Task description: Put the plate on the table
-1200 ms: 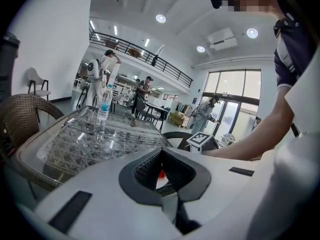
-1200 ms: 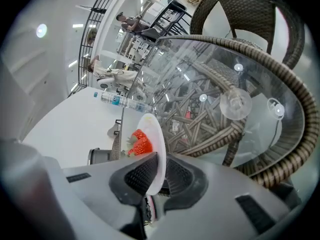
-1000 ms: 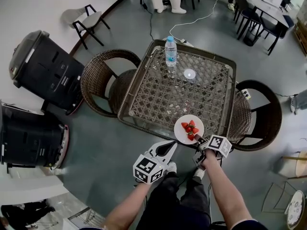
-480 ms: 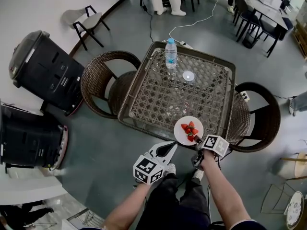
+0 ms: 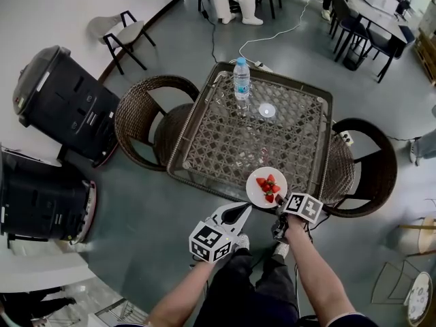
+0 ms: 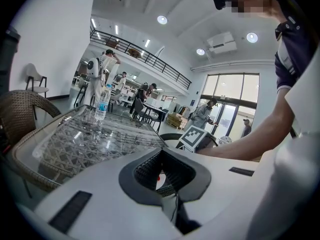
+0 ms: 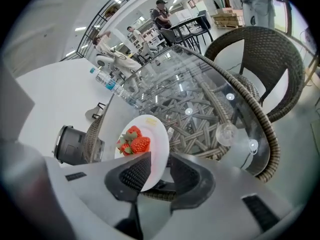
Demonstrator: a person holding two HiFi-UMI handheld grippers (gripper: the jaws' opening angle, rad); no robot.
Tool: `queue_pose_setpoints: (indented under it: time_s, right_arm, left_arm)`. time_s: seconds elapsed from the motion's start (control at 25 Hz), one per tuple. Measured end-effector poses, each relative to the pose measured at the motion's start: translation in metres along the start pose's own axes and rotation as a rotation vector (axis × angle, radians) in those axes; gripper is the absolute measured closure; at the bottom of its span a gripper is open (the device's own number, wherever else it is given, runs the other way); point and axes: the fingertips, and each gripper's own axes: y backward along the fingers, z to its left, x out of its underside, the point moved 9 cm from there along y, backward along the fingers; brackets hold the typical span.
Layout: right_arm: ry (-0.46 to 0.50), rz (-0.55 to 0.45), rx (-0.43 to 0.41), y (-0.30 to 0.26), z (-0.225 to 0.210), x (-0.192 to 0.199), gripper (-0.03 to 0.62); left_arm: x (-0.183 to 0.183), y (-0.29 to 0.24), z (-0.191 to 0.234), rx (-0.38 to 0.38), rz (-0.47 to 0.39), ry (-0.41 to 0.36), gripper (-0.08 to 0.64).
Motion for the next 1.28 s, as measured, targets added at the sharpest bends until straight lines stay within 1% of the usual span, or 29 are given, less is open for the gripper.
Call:
queue_pose_setpoints:
  time_s: [0.16, 0.24, 0.4, 0.48, 0.52, 0.64, 0.76, 0.96, 1.08, 1.2, 1.28]
  right_arm:
    - [0.051, -0.024, 0.016, 0.009, -0.002, -0.006, 0.493]
    - [0.099, -0.052, -0.005, 0.019, 0.000, -0.012, 0.494]
    - [0.199, -0.124, -0.121, 0.045, 0.011, -0.027, 0.502]
    - [0.256, -0.164, -0.156, 0.061, 0.018, -0.033, 0.568]
    - [0.288, -0.181, -0.173, 0.068, 0.022, -0.034, 0.586]
    - [0.367, -0.232, -0.260, 0.091, 0.033, -0.039, 0.588]
    - [0.455, -0.303, -0.345, 0.115, 0.049, -0.044, 0.588]
    - [0.669, -0.409, -0.402, 0.155, 0.081, -0.054, 0.588]
    - [0.775, -0.466, -0.435, 0.176, 0.100, -0.059, 0.588]
    - [0.847, -0.509, -0.473, 0.195, 0.115, -0.059, 0.588]
    - [0.867, -0.527, -0.508, 0.205, 0.122, -0.060, 0.588]
  left_arm:
    - [-0.004, -0.001, -0.001, 0.005, -0.004, -0.005, 0.554]
    - [-0.008, -0.002, -0.003, 0.009, -0.010, -0.011, 0.554]
    - [-0.020, -0.007, -0.009, 0.020, -0.021, -0.032, 0.554]
    - [-0.028, -0.008, -0.013, 0.025, -0.030, -0.044, 0.554]
    - [-0.032, -0.008, -0.015, 0.027, -0.037, -0.049, 0.554]
    - [-0.048, -0.009, -0.025, 0.032, -0.061, -0.061, 0.554]
    - [-0.062, -0.009, -0.034, 0.041, -0.081, -0.079, 0.554]
    - [-0.086, -0.004, -0.047, 0.044, -0.113, -0.107, 0.554]
    - [-0.100, 0.000, -0.056, 0.044, -0.126, -0.127, 0.554]
    - [-0.112, 0.005, -0.064, 0.039, -0.130, -0.149, 0.554]
    - [-0.119, 0.009, -0.068, 0.036, -0.136, -0.161, 0.554]
